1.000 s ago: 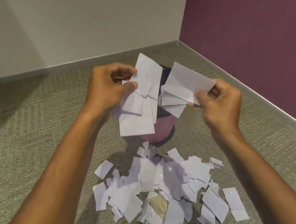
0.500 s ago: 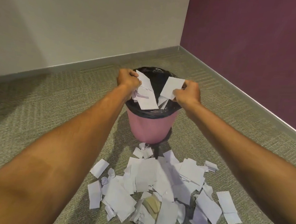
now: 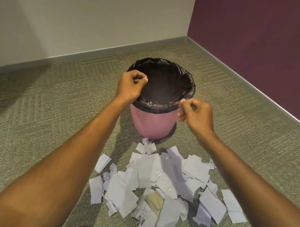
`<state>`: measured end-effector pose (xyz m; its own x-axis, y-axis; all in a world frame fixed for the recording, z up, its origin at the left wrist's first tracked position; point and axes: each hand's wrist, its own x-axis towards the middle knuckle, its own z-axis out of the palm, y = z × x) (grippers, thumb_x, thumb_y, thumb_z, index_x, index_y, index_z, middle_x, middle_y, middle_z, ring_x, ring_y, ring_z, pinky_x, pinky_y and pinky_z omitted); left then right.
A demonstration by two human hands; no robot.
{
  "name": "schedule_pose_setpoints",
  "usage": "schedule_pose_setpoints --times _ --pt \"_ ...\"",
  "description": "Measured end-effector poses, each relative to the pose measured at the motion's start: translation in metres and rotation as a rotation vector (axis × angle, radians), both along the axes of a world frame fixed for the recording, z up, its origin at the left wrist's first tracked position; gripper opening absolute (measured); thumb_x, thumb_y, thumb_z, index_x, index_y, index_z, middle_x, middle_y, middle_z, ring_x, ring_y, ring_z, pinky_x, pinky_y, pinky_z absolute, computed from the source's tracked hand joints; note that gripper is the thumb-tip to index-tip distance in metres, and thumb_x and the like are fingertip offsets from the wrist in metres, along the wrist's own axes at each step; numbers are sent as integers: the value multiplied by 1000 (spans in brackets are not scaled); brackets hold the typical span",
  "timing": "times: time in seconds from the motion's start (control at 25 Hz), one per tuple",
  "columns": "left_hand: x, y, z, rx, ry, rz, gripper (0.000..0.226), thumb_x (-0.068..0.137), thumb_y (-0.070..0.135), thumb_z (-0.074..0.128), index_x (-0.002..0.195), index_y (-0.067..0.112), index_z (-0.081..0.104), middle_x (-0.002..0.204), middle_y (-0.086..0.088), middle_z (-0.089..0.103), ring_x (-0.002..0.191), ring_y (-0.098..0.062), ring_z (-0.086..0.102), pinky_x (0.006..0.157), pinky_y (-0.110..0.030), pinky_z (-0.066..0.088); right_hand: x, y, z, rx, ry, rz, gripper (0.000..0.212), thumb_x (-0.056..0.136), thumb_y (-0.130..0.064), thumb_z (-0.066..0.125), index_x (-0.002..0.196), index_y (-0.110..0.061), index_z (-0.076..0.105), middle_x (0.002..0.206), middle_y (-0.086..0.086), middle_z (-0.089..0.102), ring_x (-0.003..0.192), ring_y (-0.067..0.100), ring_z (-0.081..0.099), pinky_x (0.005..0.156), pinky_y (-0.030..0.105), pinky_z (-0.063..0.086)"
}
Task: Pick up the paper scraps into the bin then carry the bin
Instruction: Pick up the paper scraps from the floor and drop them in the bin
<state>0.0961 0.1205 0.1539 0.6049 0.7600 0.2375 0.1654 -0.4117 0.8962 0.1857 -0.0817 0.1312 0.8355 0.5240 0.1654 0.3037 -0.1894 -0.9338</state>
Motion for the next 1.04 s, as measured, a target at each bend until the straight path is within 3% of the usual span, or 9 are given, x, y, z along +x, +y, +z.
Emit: schedule_pose_setpoints --times 0.12,0.2,0.32,0.4,0.48,0.6,0.72,0.88,1.04 --pt "-30 -15 -26 37 -161 176 18 88 19 61 74 10 69 71 -3 67 66 -17 63 63 -30 52 -14 -26 -58 -285 -23 46 22 90 -15 63 71 -7 68 70 9 71 70 28 69 68 41 59" --pt "-53 -34 -61 19 -89 394 29 87 20 56 59 16 54 56 2 53 53 -13 48 52 -28 41 -10 -44 -97 -620 -38 130 7 88 -11 63 91 -9 69 94 10 72 91 31 68 80 39 55" --pt "-88 -57 -136 -89 466 357 27 89 20 54 64 12 53 63 -3 57 62 -24 56 53 -28 41 7 -67 -137 -1113 -196 250 47 86 -6 58 132 -15 55 129 12 57 119 33 55 96 42 48" --pt "-104 -68 -180 -132 840 108 25 87 27 61 86 2 62 89 -12 67 87 -32 64 71 -39 54 18 -73 -150 -1268 -250 343 63 85 -10 59 144 -19 40 141 11 48 129 34 46 104 47 43" --pt "-110 -79 -204 -83 1018 -62 48 81 41 67 112 4 60 112 -14 62 108 -33 60 88 -43 53 27 -74 -159 -1358 -271 449 75 85 -14 60 152 -22 27 151 8 38 138 33 36 111 50 35" --pt "-102 -95 -217 -28 1063 -152 88 74 55 71 142 12 37 139 -15 42 129 -34 42 102 -45 43 32 -73 -169 -1382 -249 531 80 86 -14 64 154 -22 22 151 9 38 137 33 38 109 47 37" --pt "-90 -99 -226 -21 1037 -173 102 70 50 78 150 18 23 150 -17 32 136 -35 36 107 -45 38 23 -72 -176 -1306 -238 547 76 85 -9 64 151 -19 27 140 15 45 126 34 49 96 40 45" --pt "-86 -104 -233 -10 1064 -203 105 68 27 85 149 22 20 144 -20 32 131 -38 40 102 -43 45 12 -75 -182 -1163 -293 494 59 85 -5 62 141 -12 42 133 14 53 122 32 50 96 36 44" --pt "-96 -105 -243 -150 867 -157 91 72 3 80 145 22 30 132 -17 44 121 -35 50 93 -42 51 7 -76 -179 -1052 -198 434 48 82 2 60 128 -7 56 124 17 61 115 32 56 89 32 44"
